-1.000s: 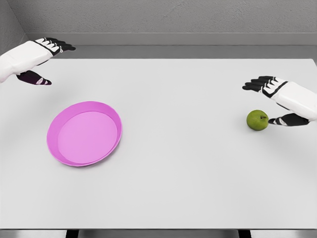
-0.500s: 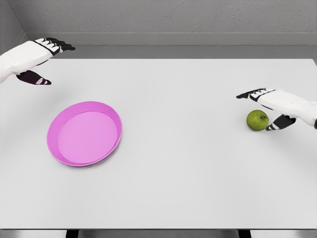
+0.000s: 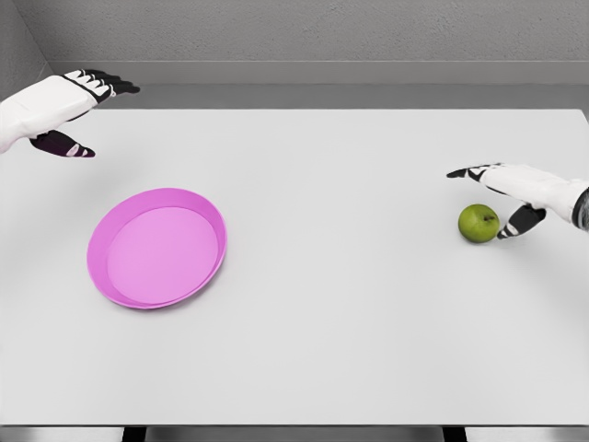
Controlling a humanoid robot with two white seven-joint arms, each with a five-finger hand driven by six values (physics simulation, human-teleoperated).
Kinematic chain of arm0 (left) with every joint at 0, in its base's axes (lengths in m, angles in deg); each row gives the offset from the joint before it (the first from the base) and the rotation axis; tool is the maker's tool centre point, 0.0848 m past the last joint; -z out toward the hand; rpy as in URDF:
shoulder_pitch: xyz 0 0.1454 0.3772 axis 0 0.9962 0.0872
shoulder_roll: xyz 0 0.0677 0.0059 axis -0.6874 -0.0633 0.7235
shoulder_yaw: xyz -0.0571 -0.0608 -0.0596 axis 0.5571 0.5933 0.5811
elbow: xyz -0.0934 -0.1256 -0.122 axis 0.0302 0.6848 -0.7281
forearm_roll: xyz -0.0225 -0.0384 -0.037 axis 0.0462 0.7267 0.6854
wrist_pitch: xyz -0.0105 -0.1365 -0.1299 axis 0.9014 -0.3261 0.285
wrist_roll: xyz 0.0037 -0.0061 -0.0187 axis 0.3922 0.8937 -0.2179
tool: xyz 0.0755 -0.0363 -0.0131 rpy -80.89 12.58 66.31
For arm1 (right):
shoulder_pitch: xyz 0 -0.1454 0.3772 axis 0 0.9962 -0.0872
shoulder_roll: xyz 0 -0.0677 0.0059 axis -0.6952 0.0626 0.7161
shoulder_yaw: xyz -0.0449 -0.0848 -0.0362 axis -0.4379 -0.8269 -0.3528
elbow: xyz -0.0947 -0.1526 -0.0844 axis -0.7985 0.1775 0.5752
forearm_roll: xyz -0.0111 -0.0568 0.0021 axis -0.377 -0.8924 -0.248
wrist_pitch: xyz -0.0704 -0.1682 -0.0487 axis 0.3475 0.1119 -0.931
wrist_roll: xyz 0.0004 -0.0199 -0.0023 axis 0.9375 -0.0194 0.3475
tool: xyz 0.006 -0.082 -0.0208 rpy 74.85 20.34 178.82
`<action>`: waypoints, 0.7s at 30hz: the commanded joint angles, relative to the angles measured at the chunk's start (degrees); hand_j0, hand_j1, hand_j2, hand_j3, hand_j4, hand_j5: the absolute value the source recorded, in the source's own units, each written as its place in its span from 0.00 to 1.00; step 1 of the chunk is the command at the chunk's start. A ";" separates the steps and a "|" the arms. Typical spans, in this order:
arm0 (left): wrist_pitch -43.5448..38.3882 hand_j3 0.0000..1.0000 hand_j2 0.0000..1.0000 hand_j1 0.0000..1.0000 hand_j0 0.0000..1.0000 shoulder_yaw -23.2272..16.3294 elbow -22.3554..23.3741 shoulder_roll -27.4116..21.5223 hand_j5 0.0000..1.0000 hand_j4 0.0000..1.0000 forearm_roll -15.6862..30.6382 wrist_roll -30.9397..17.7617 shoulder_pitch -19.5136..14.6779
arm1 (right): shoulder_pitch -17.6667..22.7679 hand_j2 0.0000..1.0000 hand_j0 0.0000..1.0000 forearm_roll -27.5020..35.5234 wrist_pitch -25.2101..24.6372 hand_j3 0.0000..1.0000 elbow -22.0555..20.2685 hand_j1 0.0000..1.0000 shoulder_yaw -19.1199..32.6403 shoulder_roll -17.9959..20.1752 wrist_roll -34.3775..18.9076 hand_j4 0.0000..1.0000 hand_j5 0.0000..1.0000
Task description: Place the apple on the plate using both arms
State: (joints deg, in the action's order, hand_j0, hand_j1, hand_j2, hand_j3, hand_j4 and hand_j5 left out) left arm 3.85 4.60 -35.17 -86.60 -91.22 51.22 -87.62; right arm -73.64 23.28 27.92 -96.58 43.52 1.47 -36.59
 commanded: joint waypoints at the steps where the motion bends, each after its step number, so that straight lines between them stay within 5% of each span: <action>1: -0.07 1.00 1.00 1.00 1.00 0.07 -0.05 -0.07 1.00 1.00 0.33 0.03 0.00 | 0.00 1.00 1.00 0.09 -0.92 1.00 0.62 1.00 -2.16 -0.32 -0.02 1.00 1.00; 13: -0.07 1.00 1.00 1.00 1.00 0.07 -0.05 -0.07 1.00 1.00 0.33 0.03 0.09 | -0.09 1.00 1.00 0.09 -3.29 1.00 0.88 1.00 -3.66 -0.41 -0.02 1.00 1.00; 17: -0.07 1.00 1.00 1.00 1.00 0.07 -0.31 -0.07 1.00 1.00 0.33 0.03 0.09 | -0.09 0.82 0.82 0.09 -3.03 0.82 0.62 0.82 -4.01 -0.41 -0.02 0.82 0.82; 21: -0.07 1.00 1.00 1.00 1.00 0.07 -0.49 -0.07 1.00 1.00 0.33 -0.05 0.09 | 0.00 0.78 0.78 0.09 -2.85 0.78 0.53 0.78 -4.80 -0.32 -0.02 0.78 0.78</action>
State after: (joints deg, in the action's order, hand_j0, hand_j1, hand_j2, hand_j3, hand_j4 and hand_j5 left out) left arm 3.85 4.60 -35.54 -86.62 -91.26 51.15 -87.54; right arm -73.64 23.30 24.93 -95.99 39.02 1.01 -36.63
